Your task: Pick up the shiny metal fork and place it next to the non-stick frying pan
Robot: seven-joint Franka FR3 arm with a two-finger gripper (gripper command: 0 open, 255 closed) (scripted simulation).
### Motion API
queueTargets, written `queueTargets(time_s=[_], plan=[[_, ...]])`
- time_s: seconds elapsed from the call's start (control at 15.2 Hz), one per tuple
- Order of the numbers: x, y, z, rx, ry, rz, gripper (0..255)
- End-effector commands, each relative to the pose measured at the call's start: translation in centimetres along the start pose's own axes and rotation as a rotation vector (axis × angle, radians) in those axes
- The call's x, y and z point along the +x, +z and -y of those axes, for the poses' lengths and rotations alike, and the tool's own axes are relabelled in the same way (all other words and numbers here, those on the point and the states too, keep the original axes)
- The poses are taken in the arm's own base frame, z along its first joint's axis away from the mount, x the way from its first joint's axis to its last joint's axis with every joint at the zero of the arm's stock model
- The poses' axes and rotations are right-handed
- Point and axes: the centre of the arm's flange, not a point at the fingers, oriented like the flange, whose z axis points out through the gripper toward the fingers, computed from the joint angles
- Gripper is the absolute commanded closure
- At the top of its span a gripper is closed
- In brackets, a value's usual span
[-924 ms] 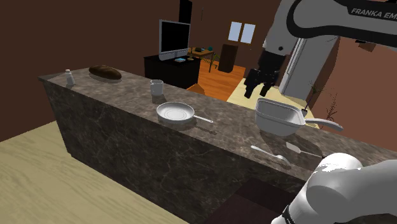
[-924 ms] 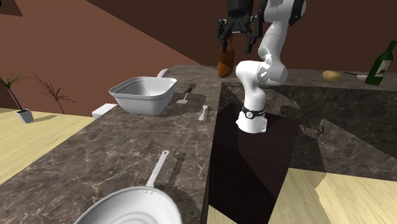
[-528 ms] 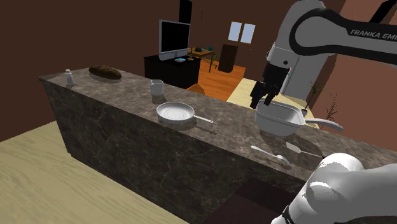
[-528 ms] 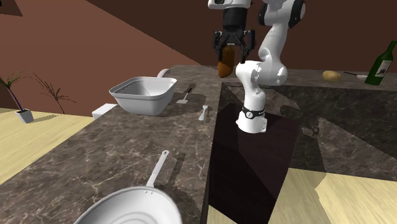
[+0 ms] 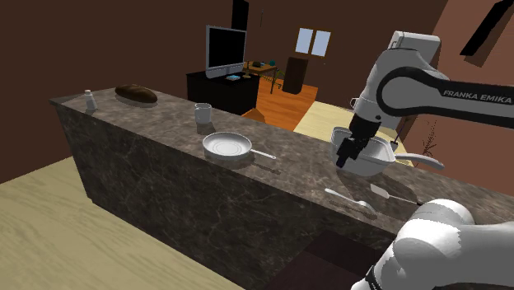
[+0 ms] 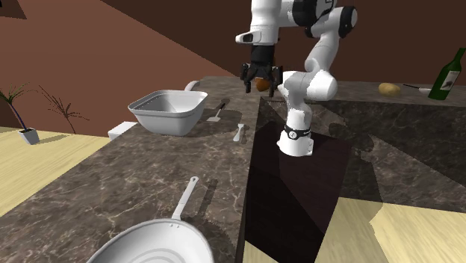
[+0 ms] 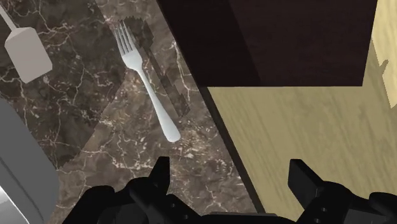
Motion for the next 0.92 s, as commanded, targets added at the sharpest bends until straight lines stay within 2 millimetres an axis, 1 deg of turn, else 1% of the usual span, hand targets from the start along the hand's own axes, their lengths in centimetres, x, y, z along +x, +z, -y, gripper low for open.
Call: queueTargets(time_s=[0.0,0.86], plan=[[-0.7,2.1,-1.2,-0.007,-0.026,0.005,0],[-5.9,14.7,-10.7,-0.046,-0.174,0.043,0]])
